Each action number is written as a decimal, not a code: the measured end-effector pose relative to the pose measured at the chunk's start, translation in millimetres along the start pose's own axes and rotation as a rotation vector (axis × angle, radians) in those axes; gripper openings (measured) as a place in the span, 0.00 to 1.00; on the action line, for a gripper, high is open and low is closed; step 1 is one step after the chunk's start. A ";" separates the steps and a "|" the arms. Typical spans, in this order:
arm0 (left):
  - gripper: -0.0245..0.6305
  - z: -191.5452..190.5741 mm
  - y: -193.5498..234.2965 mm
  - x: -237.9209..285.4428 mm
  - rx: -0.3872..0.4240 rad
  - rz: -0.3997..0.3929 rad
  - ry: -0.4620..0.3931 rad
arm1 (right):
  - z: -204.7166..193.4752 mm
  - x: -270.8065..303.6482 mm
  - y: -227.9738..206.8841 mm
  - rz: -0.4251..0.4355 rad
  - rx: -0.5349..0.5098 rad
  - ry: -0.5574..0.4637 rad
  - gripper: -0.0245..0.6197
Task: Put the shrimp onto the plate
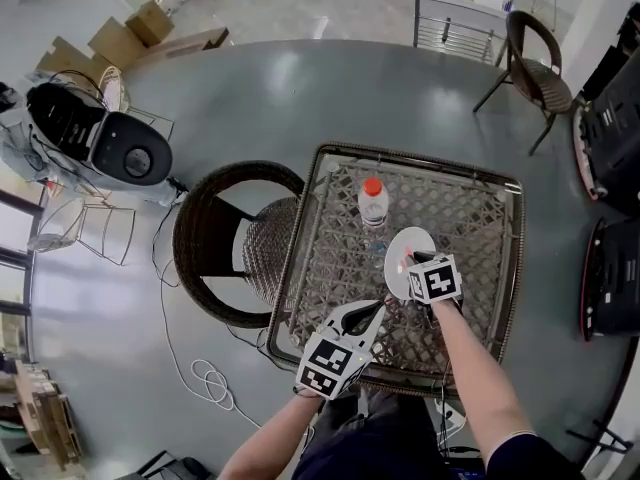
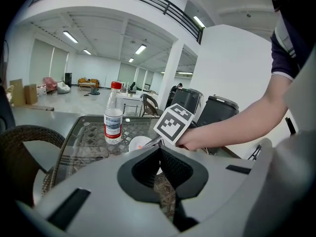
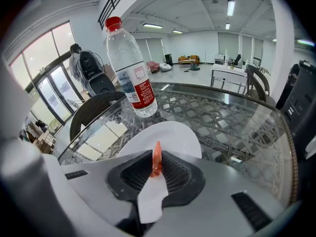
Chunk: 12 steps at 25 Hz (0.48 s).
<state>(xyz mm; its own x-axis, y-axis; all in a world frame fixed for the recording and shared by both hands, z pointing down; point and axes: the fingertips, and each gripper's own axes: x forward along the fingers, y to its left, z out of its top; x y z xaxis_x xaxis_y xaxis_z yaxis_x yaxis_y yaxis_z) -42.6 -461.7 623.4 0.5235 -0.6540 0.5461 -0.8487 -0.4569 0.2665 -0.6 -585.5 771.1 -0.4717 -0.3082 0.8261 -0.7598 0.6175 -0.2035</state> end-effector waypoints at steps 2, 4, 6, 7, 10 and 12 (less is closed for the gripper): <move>0.05 -0.2 1.2 -1.6 -0.001 -0.001 0.003 | 1.1 0.3 3.2 -0.010 -0.023 0.012 0.14; 0.05 0.2 2.0 -3.2 -0.003 -0.001 0.006 | 1.0 0.1 7.0 -0.020 -0.051 0.028 0.13; 0.05 1.1 1.6 -3.3 -0.001 0.000 0.009 | -1.2 0.2 8.8 -0.027 -0.074 0.043 0.13; 0.05 1.3 1.2 -3.2 0.001 0.002 0.011 | -2.5 0.8 9.4 -0.027 -0.081 0.048 0.13; 0.05 3.3 -0.4 -3.6 0.018 0.009 0.014 | -1.4 2.1 11.9 -0.013 -0.081 0.042 0.13; 0.05 7.2 -1.1 -5.5 0.030 0.013 0.012 | -1.1 -0.4 12.2 -0.006 -0.064 0.040 0.13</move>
<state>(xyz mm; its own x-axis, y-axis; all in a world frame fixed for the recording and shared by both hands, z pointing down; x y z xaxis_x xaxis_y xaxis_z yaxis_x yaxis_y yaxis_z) -44.0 -462.0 614.4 0.5111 -0.6532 0.5587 -0.8529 -0.4658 0.2356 -9.2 -577.0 768.9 -0.4478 -0.2841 0.8478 -0.7320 0.6610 -0.1651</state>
